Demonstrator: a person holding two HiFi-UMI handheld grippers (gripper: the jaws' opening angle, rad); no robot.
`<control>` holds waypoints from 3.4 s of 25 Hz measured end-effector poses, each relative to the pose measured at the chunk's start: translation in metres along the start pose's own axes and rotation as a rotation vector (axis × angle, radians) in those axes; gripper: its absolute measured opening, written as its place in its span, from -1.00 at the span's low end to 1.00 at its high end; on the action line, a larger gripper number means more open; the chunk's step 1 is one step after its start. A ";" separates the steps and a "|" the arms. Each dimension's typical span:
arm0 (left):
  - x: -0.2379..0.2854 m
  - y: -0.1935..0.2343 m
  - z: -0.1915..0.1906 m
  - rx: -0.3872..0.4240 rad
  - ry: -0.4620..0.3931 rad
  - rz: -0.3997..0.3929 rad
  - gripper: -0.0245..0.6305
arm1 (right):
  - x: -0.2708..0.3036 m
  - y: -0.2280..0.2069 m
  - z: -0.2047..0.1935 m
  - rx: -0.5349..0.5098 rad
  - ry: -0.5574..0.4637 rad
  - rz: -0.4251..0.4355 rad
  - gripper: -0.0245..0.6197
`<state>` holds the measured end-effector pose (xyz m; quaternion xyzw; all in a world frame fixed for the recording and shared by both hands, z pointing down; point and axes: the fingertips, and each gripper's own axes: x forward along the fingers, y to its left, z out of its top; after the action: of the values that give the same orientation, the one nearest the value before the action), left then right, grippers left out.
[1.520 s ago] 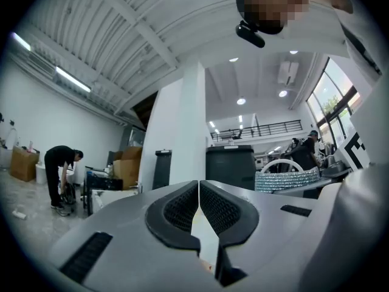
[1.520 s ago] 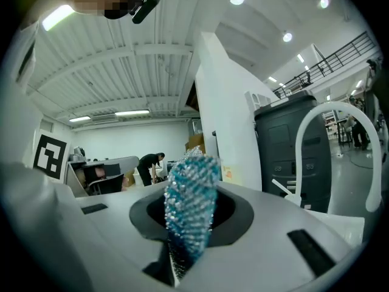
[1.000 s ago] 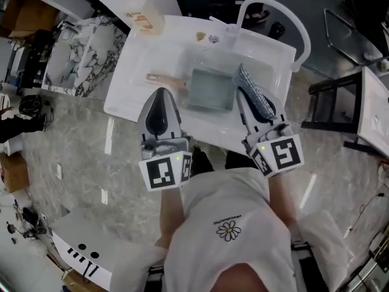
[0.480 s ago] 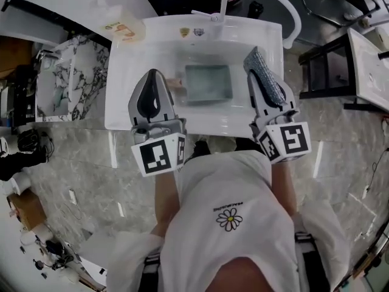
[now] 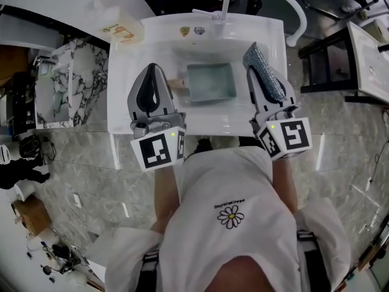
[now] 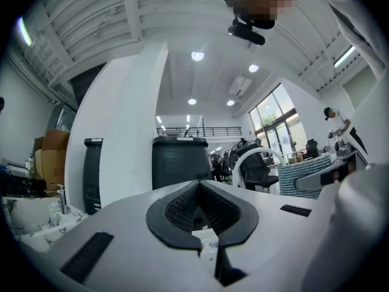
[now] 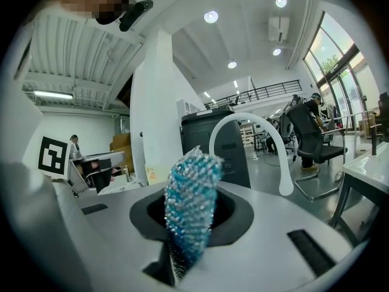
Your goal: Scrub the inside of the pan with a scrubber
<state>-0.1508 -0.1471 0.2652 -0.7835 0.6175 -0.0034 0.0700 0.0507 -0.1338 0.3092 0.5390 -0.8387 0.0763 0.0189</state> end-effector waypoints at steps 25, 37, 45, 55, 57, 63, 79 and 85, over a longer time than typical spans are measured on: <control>-0.001 -0.018 -0.279 0.843 1.027 -1.149 -0.18 | 0.015 0.007 -0.056 0.016 0.190 0.069 -0.75; -0.014 -0.013 -0.351 0.925 1.293 -1.255 -0.23 | 0.010 0.009 -0.082 0.043 0.257 0.044 -0.75; -0.022 -0.013 -0.368 0.903 1.345 -1.259 -0.33 | 0.008 0.010 -0.095 0.058 0.290 0.047 -0.75; -0.021 -0.014 -0.372 0.966 1.314 -1.242 -0.40 | 0.015 0.018 -0.104 0.078 0.320 0.071 -0.75; -0.018 -0.014 -0.373 0.981 1.307 -1.239 -0.40 | 0.017 0.017 -0.107 0.084 0.333 0.071 -0.75; -0.012 -0.013 -0.370 1.040 1.301 -1.235 -0.41 | 0.033 0.006 -0.119 0.076 0.413 0.077 -0.75; -0.013 -0.021 -0.341 1.036 1.271 -1.206 -0.40 | 0.114 -0.035 -0.308 0.348 1.228 0.200 -0.75; -0.010 -0.019 -0.344 1.052 1.264 -1.199 -0.40 | 0.127 -0.038 -0.347 0.376 1.366 0.140 -0.75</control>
<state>-0.1666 -0.1693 0.6084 -0.6886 -0.0330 -0.7224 0.0536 0.0144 -0.2119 0.6702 0.3097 -0.6446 0.5413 0.4422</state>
